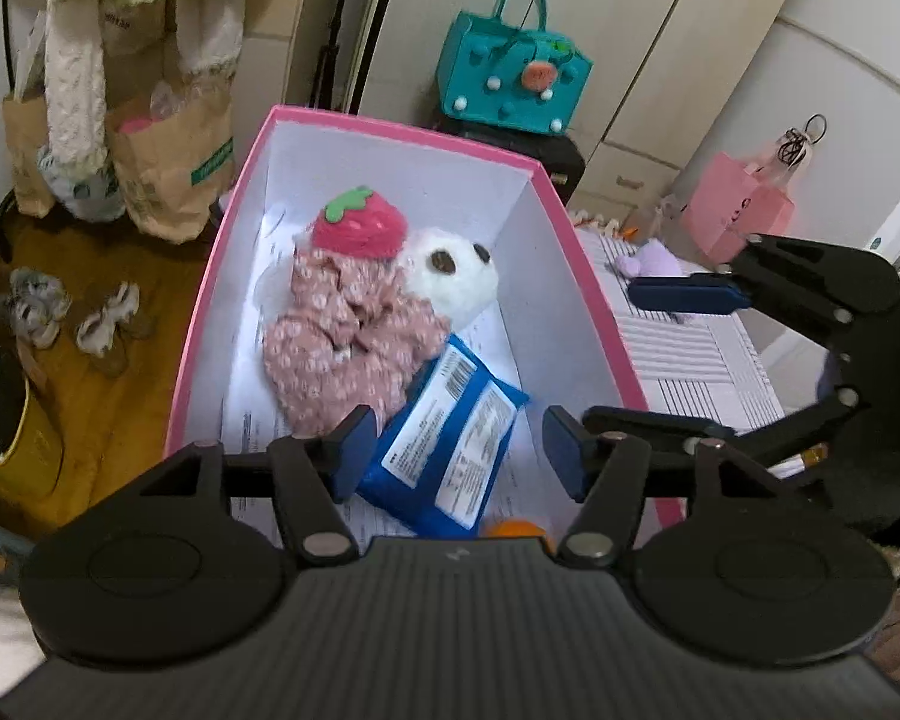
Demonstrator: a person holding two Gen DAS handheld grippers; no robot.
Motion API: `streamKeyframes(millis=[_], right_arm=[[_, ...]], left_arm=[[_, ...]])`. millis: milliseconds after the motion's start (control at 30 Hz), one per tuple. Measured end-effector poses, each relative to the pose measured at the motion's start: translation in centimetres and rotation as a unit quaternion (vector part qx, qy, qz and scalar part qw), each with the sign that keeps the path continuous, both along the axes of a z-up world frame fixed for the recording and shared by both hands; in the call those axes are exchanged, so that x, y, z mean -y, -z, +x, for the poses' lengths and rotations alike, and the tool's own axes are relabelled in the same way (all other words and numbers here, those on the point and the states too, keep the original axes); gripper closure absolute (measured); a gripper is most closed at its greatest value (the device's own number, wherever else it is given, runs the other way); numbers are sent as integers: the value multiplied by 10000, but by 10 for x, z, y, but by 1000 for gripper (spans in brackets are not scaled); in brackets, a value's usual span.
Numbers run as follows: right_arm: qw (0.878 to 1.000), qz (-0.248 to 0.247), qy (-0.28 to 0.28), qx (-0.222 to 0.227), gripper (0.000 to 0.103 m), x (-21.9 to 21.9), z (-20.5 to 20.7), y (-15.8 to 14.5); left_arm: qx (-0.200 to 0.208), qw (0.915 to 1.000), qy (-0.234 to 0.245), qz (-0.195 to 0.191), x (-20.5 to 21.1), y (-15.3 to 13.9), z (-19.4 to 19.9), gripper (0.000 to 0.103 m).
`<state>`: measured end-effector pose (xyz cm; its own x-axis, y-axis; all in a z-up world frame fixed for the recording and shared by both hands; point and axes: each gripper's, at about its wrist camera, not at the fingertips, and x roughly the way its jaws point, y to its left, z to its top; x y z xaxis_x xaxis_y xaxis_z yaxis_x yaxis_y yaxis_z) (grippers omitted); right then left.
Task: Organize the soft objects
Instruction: 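Open the left tool to drop the blue wipes packet into the box, then move the left tool to the lavender bear plush on the table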
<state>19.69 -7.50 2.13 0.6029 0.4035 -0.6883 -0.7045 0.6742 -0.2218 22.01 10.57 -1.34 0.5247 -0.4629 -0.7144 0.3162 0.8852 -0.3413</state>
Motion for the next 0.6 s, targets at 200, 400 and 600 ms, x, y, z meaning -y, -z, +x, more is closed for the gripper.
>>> streamKeyframes(millis=[200,400,600], right_arm=[[9986,485,51,-188,33,17,-23,-21],[9949,931,106,-376,33,32,-47,-41],[9911,1245,157,-442,33,48,-71,-54]], left_arm=[[200,9990,185,346,8,-27,-26,42],[447,9972,394,459,11,-57,-58,39],[660,9942,573,620,20,-76,-86,38]])
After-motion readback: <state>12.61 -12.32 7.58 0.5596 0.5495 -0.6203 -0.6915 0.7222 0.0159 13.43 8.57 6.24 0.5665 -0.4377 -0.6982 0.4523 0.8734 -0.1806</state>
